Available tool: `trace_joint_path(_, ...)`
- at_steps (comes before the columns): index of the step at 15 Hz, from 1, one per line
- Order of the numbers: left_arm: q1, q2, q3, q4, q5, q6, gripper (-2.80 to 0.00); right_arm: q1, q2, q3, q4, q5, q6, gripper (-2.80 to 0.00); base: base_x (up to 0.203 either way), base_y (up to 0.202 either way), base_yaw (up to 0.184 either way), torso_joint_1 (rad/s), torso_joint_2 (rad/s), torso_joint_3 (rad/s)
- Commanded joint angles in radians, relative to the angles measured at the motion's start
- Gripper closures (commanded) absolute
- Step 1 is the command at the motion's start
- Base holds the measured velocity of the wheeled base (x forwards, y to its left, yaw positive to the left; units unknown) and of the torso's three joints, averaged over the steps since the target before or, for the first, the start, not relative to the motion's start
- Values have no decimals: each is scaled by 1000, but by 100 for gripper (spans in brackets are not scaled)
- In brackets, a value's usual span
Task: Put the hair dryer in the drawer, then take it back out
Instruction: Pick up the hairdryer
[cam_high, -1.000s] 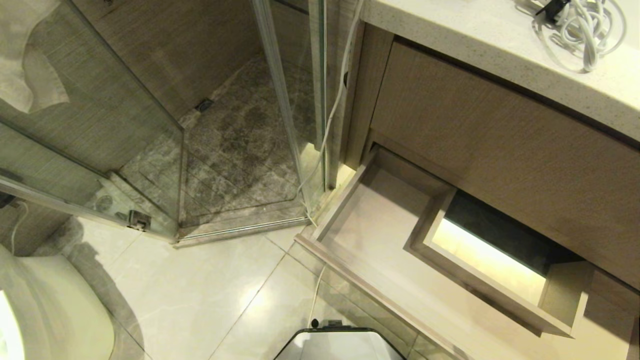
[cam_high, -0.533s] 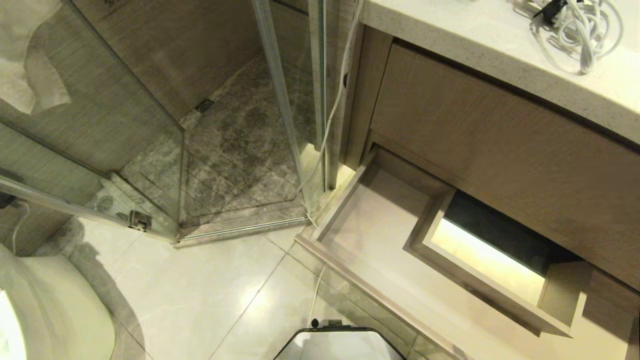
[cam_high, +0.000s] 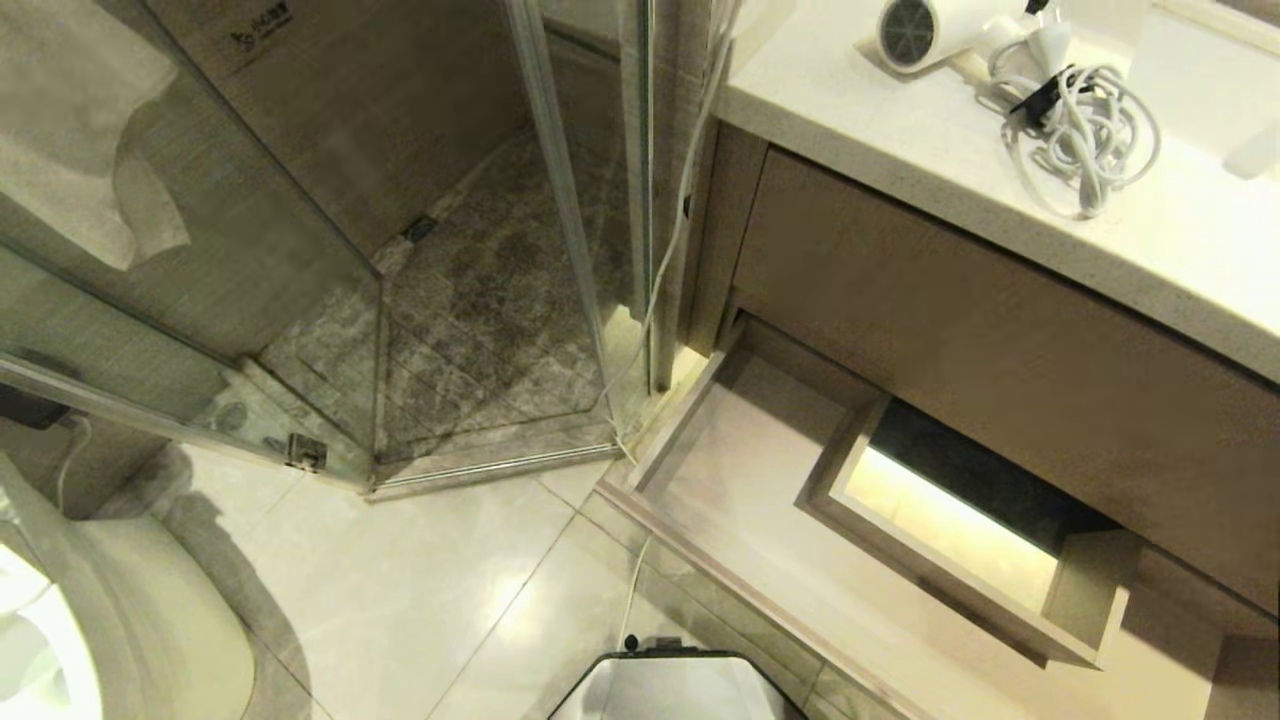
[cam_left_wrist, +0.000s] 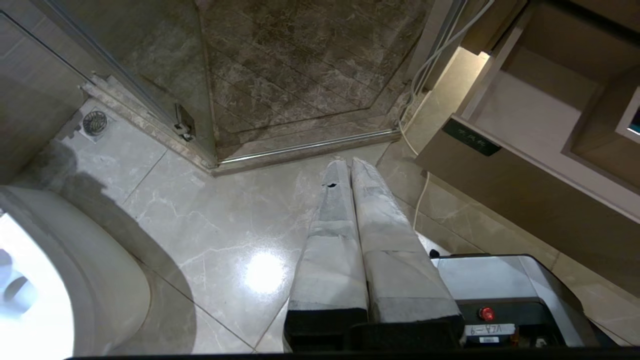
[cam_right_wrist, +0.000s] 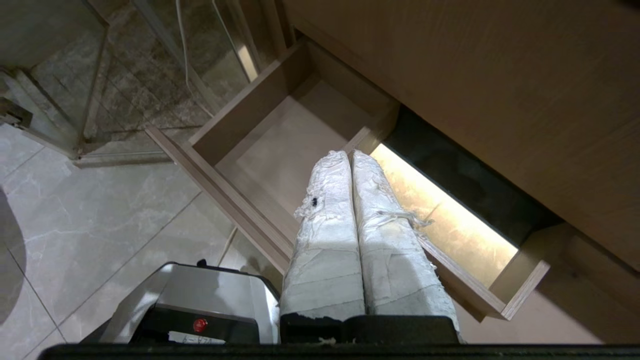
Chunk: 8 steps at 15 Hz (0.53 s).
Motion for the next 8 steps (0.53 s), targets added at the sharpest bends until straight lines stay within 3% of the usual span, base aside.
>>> trace_joint_path(1, 0, 0, 2, 0, 0, 0, 0, 1, -39, 40, 0, 1, 0, 0, 0, 0, 0, 217, -403, -195)
trace_joint_path(8, 0, 0, 2, 0, 0, 0, 0, 1, -39, 40, 0, 1, 0, 0, 0, 0, 0, 184, -343, -167)
